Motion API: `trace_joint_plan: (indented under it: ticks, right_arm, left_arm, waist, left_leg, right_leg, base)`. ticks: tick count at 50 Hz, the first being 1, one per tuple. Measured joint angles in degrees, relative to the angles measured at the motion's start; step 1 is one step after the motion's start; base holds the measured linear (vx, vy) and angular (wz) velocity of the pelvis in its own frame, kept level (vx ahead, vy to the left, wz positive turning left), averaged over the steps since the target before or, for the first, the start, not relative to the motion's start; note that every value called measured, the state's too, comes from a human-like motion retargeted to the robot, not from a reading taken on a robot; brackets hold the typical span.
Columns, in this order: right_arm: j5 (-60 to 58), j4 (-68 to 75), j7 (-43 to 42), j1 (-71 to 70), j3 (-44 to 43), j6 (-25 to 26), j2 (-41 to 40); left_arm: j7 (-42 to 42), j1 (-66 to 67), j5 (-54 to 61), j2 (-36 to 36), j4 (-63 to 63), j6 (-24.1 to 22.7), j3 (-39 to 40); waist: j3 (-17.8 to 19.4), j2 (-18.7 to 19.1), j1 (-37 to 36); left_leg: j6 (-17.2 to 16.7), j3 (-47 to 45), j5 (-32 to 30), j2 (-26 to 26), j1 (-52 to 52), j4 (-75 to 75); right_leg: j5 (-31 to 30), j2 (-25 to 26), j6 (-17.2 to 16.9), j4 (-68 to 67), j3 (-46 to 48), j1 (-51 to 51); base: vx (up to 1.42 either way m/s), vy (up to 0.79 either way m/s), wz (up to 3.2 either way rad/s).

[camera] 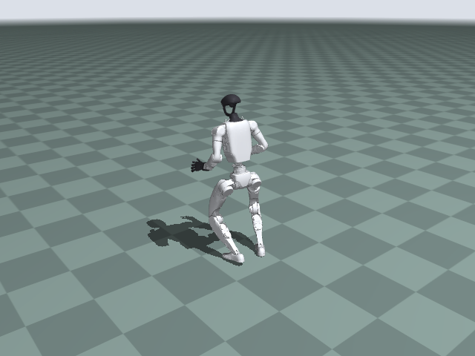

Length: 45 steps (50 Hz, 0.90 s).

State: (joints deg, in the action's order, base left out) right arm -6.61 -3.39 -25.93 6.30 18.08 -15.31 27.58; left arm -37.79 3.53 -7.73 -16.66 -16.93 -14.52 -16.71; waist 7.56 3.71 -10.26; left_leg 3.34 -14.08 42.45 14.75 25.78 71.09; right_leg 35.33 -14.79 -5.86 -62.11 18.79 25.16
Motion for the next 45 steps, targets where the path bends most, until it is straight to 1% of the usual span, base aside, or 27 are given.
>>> trace_joint_plan:
  ticks: [3,5,6,7,8,9,10,12,13,15,18,20,23,25,27,28,30,32,33,35,37,38,40,42,43,45]
  right_arm:
    - [-1.8,2.4,-1.2,-2.0,-0.5,1.2,-0.1]
    - [-2.8,4.5,-2.1,-2.6,-1.1,2.4,-0.1]
    - [-3.3,5.6,-2.6,-2.5,-1.4,3.0,-0.2]
    - [-3.8,6.6,-3.1,-2.4,-1.7,3.5,-0.3]
    - [-4.2,7.6,-3.5,-2.2,-2.0,4.0,-0.4]
    - [-4.4,8.4,-3.8,-1.7,-2.3,4.3,-0.5]
    - [-4.5,9.0,-4.0,-1.0,-2.5,4.5,-0.6]
    - [-4.5,9.5,-3.8,0.9,-2.5,4.1,-0.9]
    - [-4.3,9.5,-3.5,2.0,-2.3,3.7,-1.0]
    - [-3.5,8.8,-2.4,4.6,-2.0,2.5,-1.0]
    - [-1.4,6.7,0.2,9.4,-1.5,1.1,-0.7]
    - [0.5,5.1,2.0,12.8,-1.6,0.7,-0.3]
    - [4.4,3.2,4.5,17.3,-2.4,0.6,-0.1]
    - [7.3,2.2,5.6,19.8,-3.2,0.7,-0.5]
    - [10.0,1.0,6.2,22.1,-4.2,0.7,-1.2]
    - [11.2,0.3,6.3,23.1,-4.8,0.7,-1.7]
    - [13.5,-0.9,6.4,24.7,-5.8,0.6,-2.7]
    - [14.8,-1.5,5.9,25.3,-6.4,0.7,-3.8]
    - [14.9,-1.7,5.5,25.3,-6.6,0.9,-4.2]
    - [14.5,-1.5,4.2,24.0,-6.9,1.4,-4.8]
    - [13.4,-0.8,2.3,20.5,-7.0,2.0,-5.1]
    - [13.1,-0.2,1.1,17.6,-7.0,2.4,-5.2]
    - [12.9,0.4,-1.6,11.2,-7.6,2.6,-5.3]
    - [13.4,-1.6,-3.9,5.7,-8.7,2.5,-5.6]
    - [13.8,-3.3,-4.6,3.3,-9.3,2.3,-5.7]
    - [14.5,-6.8,-5.6,-1.3,-10.3,1.8,-5.9]
  left_arm:
    - [-0.1,5.5,0.1,-0.1,-0.9,0.8,2.3]
    - [0.1,8.9,0.3,-0.3,-0.2,1.0,3.6]
    - [0.1,10.3,0.4,-0.6,0.8,1.1,4.1]
    - [0.1,11.5,0.4,-0.9,2.0,1.1,4.6]
    - [0.2,12.3,0.4,-1.3,3.6,1.1,5.0]
    - [0.1,12.7,0.4,-1.8,5.4,1.0,5.2]
    - [-0.1,13.0,0.4,-2.3,7.3,0.9,5.3]
    - [-0.9,11.8,0.7,-3.3,11.6,0.6,5.1]
    - [-1.3,10.7,0.8,-3.8,13.7,0.5,5.0]
    - [-2.3,7.8,0.9,-5.0,17.5,0.4,4.6]
    - [-3.2,2.2,1.3,-7.3,22.4,-0.6,4.2]
    - [-3.8,-1.7,1.1,-9.2,25.4,-1.6,3.8]
    - [-4.6,-6.9,0.1,-11.9,29.3,-3.4,2.7]
    - [-5.0,-9.7,-0.5,-13.2,31.2,-4.7,1.4]
    - [-4.6,-11.2,-0.5,-13.8,32.7,-5.7,-0.3]
    - [-4.1,-11.6,0.0,-13.9,33.2,-6.2,-1.2]
    - [-2.4,-11.2,1.4,-13.6,34.0,-6.5,-3.0]
    - [-0.3,-9.1,3.5,-12.4,33.9,-6.3,-4.7]
    - [0.8,-7.6,4.9,-11.6,33.4,-5.8,-5.4]
    - [3.4,-3.8,8.2,-9.4,31.2,-4.3,-6.6]
    - [5.8,1.1,12.0,-6.7,27.1,-1.8,-6.4]
    - [7.2,3.6,14.2,-5.3,24.7,-0.3,-5.6]
    - [9.5,9.4,18.0,-3.3,20.5,2.0,-2.9]
    - [10.6,17.0,20.8,-2.6,19.1,3.1,0.1]
    - [11.2,21.1,22.0,-2.6,19.2,3.3,1.5]
    - [12.0,28.7,24.4,-3.2,20.2,3.0,4.4]
  waist:
    - [-2.0,-1.8,-3.6]
    - [-3.0,-2.7,-5.6]
    - [-3.3,-3.1,-6.2]
    - [-3.5,-3.5,-6.7]
    - [-3.6,-3.7,-7.0]
    - [-3.4,-3.8,-6.6]
    - [-3.1,-3.8,-5.9]
    - [-2.1,-4.0,-3.0]
    - [-1.7,-4.1,-1.1]
    - [-1.1,-4.4,2.9]
    - [-1.6,-4.6,8.6]
    - [-2.1,-4.5,11.7]
    - [-2.8,-4.3,15.1]
    - [-3.1,-3.4,16.5]
    - [-3.2,-1.8,17.2]
    - [-3.0,-0.9,17.4]
    - [-2.5,0.9,17.8]
    - [-2.2,2.2,17.6]
    - [-2.1,2.7,17.2]
    - [-1.8,3.2,16.2]
    - [-1.6,3.0,14.6]
    - [-1.6,2.8,13.5]
    - [-1.8,2.2,10.6]
    - [-2.5,1.0,6.4]
    - [-3.0,0.2,4.3]
    - [-4.1,-1.7,0.4]
  left_leg:
    - [2.3,-2.4,0.7,-1.1,2.6,-1.5]
    - [4.2,-3.2,1.7,-3.0,3.3,-1.4]
    - [5.2,-3.5,1.9,-4.4,3.0,-1.5]
    - [6.1,-3.7,2.1,-5.9,2.6,-1.7]
    - [7.1,-3.9,2.2,-7.5,1.9,-2.1]
    - [8.0,-3.5,2.4,-9.4,1.0,-2.5]
    - [8.8,-2.9,2.5,-11.6,0.1,-3.0]
    - [9.7,-0.8,2.2,-16.6,-2.3,-4.9]
    - [9.6,0.4,1.8,-19.1,-3.6,-6.3]
    - [8.6,2.9,0.0,-23.3,-6.3,-9.9]
    - [4.8,6.7,-4.6,-26.6,-10.3,-15.7]
    - [2.4,9.3,-7.2,-27.6,-13.1,-18.6]
    - [-1.2,12.5,-12.4,-28.0,-17.2,-21.6]
    - [-3.9,15.3,-17.0,-28.1,-19.7,-22.2]
    - [-7.0,18.6,-21.5,-28.5,-21.5,-20.5]
    - [-8.8,20.2,-23.8,-28.8,-22.2,-18.8]
    - [-12.4,22.0,-28.1,-29.1,-22.9,-13.0]
    - [-14.9,20.8,-31.5,-27.8,-21.8,-4.8]
    - [-15.5,19.4,-32.1,-26.4,-20.6,-0.2]
    - [-13.5,15.5,-29.6,-21.4,-16.7,9.9]
    - [-7.3,11.4,-23.0,-13.9,-10.8,19.4]
    - [-3.8,10.0,-19.5,-10.3,-7.2,23.1]
    - [1.7,8.5,-14.5,-5.5,0.6,27.0]
    - [4.5,7.6,-11.9,-4.2,7.1,24.4]
    - [5.3,7.0,-11.2,-4.6,9.7,21.2]
    - [5.5,5.5,-10.4,-6.8,13.2,11.6]
  right_leg:
    - [0.5,-5.1,-1.6,0.3,1.5,-2.0]
    - [1.7,-7.9,-1.8,-0.8,1.8,-3.5]
    - [0.3,-10.0,-1.6,-2.5,1.9,-4.3]
    - [-1.2,-12.6,-0.8,-4.7,2.1,-5.0]
    - [-3.1,-16.1,1.2,-7.7,2.7,-5.5]
    - [-4.1,-18.4,3.2,-11.0,1.9,-5.4]
    - [-4.7,-20.1,5.2,-14.4,0.2,-5.0]
    - [-3.5,-20.2,8.8,-20.9,-4.4,-2.8]
    - [-2.4,-19.0,10.2,-23.5,-6.4,-1.3]
    - [-0.1,-14.4,11.9,-26.9,-9.6,2.5]
    - [1.2,-3.9,12.0,-25.2,-11.1,9.9]
    - [0.0,3.7,10.8,-20.6,-11.4,14.9]
    - [-4.9,15.0,6.5,-8.9,-12.5,19.8]
    - [-9.1,22.4,3.1,0.5,-14.0,21.2]
    - [-12.6,28.2,1.3,6.9,-15.8,21.1]
    - [-13.9,30.4,1.1,8.1,-16.6,20.7]
    - [-14.7,33.1,1.9,7.0,-17.2,19.5]
    - [-12.3,33.2,4.6,2.2,-16.5,18.1]
    - [-9.6,32.7,6.5,-0.4,-15.9,17.2]
    - [-3.2,30.5,10.0,-5.0,-14.7,14.6]
    - [3.0,27.8,12.1,-7.3,-14.3,11.1]
    - [5.4,26.6,12.6,-7.3,-14.3,8.8]
    - [8.5,24.2,12.7,-5.6,-14.7,3.9]
    - [8.2,21.0,11.4,-2.7,-14.4,-1.6]
    - [7.3,19.4,10.2,-1.5,-14.8,-4.3]
    - [4.0,15.2,7.5,0.4,-15.2,-9.2]
  base:
    - [0.22,0.54,1.23]
    - [0.23,0.56,1.24]
    - [0.23,0.57,1.27]
    - [0.23,0.59,1.24]
    - [0.23,0.59,1.38]
    - [0.23,0.58,1.63]
    - [0.24,0.56,2.05]
    - [0.27,0.52,2.36]
    - [0.32,0.46,2.44]
    - [0.39,0.4,2.39]
    - [0.5,0.33,2.09]
    - [0.59,0.28,1.7]
    - [0.66,0.27,1.32]
    - [0.7,0.26,0.9]
    - [0.72,0.27,0.73]
    - [0.74,0.29,0.77]
    - [0.75,0.3,0.87]
    - [0.79,0.31,0.92]
    - [0.82,0.31,0.96]
    - [0.85,0.3,1.05]
    - [0.89,0.29,1.01]
    - [0.92,0.28,0.83]
    - [0.94,0.29,0.55]
    - [0.98,0.33,0.13]
    - [0.99,0.37,0.02]
    - [1.0,0.4,-0.01]
